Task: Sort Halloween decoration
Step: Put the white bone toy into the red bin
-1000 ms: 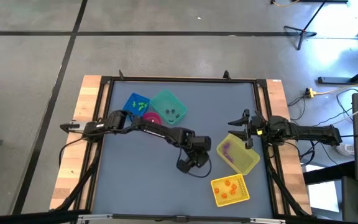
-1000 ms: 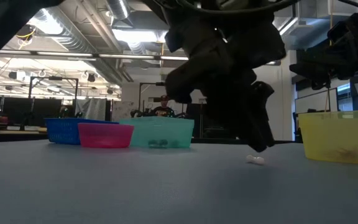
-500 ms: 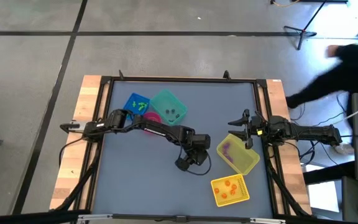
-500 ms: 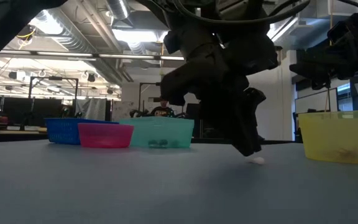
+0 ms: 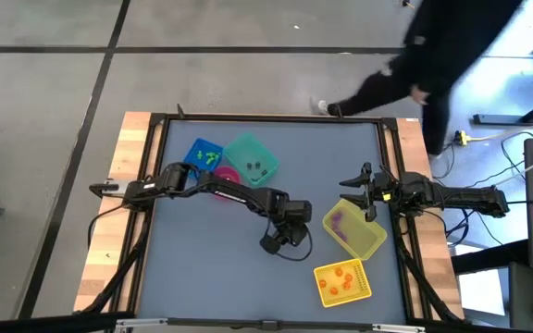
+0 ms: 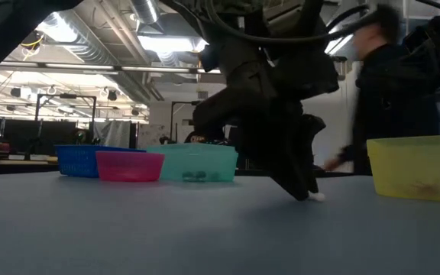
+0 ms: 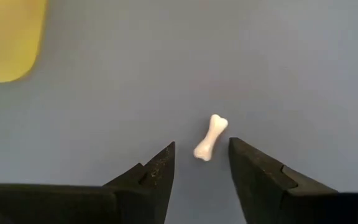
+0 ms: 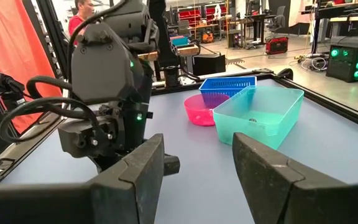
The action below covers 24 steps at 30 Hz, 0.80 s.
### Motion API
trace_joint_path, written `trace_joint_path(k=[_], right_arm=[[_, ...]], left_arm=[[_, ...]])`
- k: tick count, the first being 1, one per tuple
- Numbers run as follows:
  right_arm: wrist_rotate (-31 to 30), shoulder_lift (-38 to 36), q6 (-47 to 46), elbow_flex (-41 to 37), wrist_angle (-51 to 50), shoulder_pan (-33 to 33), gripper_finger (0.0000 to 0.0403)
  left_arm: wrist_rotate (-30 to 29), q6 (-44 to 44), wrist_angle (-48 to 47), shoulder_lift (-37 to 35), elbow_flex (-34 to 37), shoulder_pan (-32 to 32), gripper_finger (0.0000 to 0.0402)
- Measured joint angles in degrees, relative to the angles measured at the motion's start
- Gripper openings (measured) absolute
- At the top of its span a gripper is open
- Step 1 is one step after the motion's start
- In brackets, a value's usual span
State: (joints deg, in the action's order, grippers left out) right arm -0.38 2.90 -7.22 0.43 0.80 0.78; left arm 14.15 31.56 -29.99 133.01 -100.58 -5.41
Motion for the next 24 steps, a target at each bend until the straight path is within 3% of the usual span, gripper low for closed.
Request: trace_joint_path(k=[18,24], right_arm=[[0.0,0.0,0.0,0.0,0.0,0.0,0.0189],[0.0,0.0,0.0,0.0,0.0,0.0,0.0189]], left_arm=[[-0.1,-1.9,1.9,-0.2,1.8,0.0,0.0140],[0.5,-2.8,2.0,-0.2,1.8,0.0,0.0121]])
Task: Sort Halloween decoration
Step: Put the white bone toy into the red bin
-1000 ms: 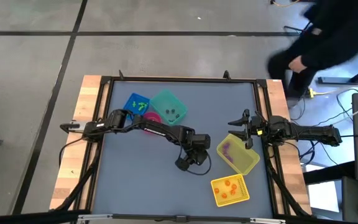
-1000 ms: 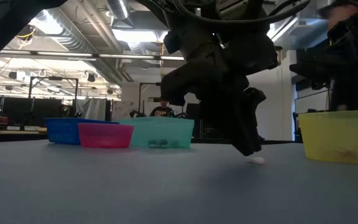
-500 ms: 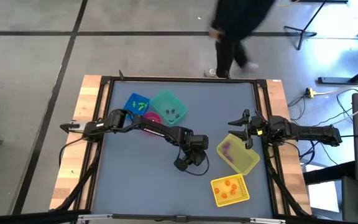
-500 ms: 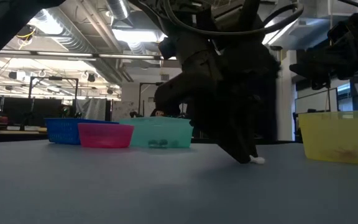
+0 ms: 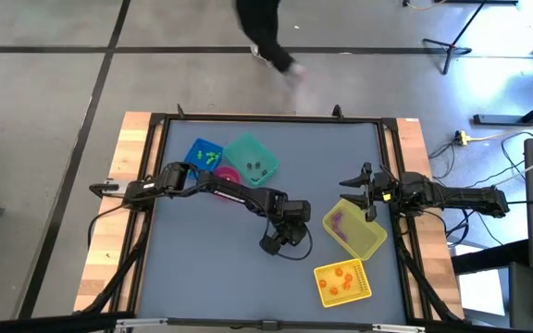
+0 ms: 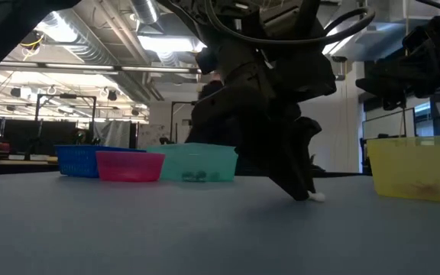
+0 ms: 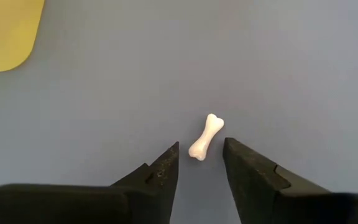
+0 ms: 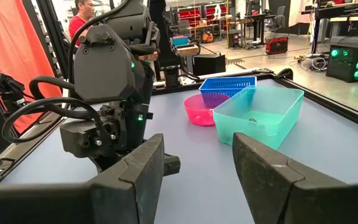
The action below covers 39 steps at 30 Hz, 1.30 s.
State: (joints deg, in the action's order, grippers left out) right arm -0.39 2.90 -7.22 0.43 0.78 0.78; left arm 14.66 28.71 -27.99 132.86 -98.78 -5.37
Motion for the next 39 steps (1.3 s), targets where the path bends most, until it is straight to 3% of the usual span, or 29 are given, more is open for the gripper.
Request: trace_joint_path(k=[11,39], right_arm=[[0.0,0.0,0.0,0.0,0.0,0.0,0.0189],[0.0,0.0,0.0,0.0,0.0,0.0,0.0189]], left_arm=[[0.1,0.0,0.1,0.0,0.0,0.0,0.0095],[1.4,-1.6,0.7,0.2,0.0,-0.2,0.0093]])
